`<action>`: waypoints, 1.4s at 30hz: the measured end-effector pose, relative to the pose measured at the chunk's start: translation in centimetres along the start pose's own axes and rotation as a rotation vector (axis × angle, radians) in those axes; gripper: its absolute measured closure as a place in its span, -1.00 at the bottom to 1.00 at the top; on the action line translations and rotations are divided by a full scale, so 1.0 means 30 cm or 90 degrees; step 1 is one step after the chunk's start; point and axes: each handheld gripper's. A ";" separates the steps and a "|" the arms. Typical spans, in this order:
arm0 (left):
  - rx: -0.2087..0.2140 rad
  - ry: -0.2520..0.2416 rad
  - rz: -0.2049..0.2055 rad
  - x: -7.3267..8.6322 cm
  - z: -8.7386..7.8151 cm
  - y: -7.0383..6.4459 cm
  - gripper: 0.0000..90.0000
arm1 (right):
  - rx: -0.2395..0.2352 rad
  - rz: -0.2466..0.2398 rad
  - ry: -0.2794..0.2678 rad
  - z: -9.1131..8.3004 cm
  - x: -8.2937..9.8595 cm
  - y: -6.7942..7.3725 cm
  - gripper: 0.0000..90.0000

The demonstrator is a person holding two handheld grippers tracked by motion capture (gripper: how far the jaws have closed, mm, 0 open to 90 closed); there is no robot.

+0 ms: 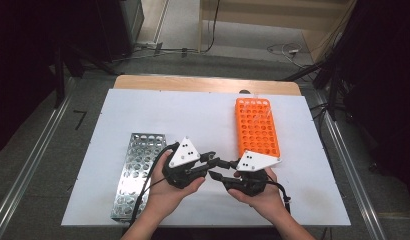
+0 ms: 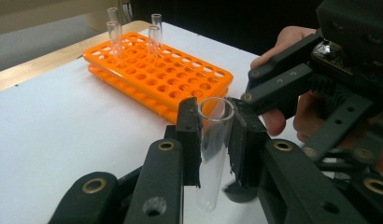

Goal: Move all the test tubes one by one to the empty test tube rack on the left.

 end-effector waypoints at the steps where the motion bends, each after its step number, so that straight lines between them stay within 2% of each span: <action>1: -0.006 -0.003 -0.003 -0.003 -0.007 0.010 0.69 | -0.001 0.000 -0.003 -0.004 0.000 -0.004 -0.05; 2: -0.006 -0.003 -0.003 -0.003 -0.007 0.010 0.69 | -0.001 0.000 -0.003 -0.004 0.000 -0.004 -0.05; 5: -0.015 -0.006 -0.007 -0.009 -0.021 0.029 0.69 | -0.001 0.016 -0.010 -0.020 0.001 -0.023 -0.46; 7: -0.021 -0.008 -0.011 -0.014 -0.033 0.044 0.69 | 0.008 0.021 -0.014 -0.033 0.002 -0.036 -0.78; 9: -0.030 -0.010 -0.013 -0.020 -0.042 0.057 0.69 | 0.019 0.038 -0.018 -0.056 0.006 -0.058 -1.00; 13: -0.048 -0.013 -0.015 -0.028 -0.062 0.085 0.70 | 0.034 0.045 -0.030 -0.097 0.024 -0.090 -1.00; 24: -0.089 -0.026 -0.036 -0.026 -0.122 0.167 0.70 | 0.066 0.063 -0.033 -0.212 0.092 -0.164 -1.00; 28: -0.109 -0.034 -0.047 -0.025 -0.149 0.200 0.70 | 0.066 0.073 -0.027 -0.239 0.111 -0.188 -0.98; 29: -0.115 -0.035 -0.048 -0.025 -0.156 0.209 0.70 | 0.073 0.074 -0.027 -0.247 0.117 -0.194 -0.90; 31: -0.126 -0.040 -0.054 -0.022 -0.168 0.227 0.70 | 0.089 0.076 -0.024 -0.260 0.125 -0.211 -0.90; 35: -0.152 -0.045 -0.063 -0.014 -0.194 0.266 0.70 | 0.099 0.089 -0.037 -0.282 0.135 -0.236 -0.90; 42: -0.198 -0.051 -0.076 0.013 -0.214 0.325 0.70 | 0.109 0.092 -0.043 -0.289 0.152 -0.259 -0.90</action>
Point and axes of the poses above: each handheld gripper's, and its own axes: z roughly forward along the jaws, x roughly out of its underside, y roughly to its left, and after that the axes turned 2 degrees about -y, right-handed
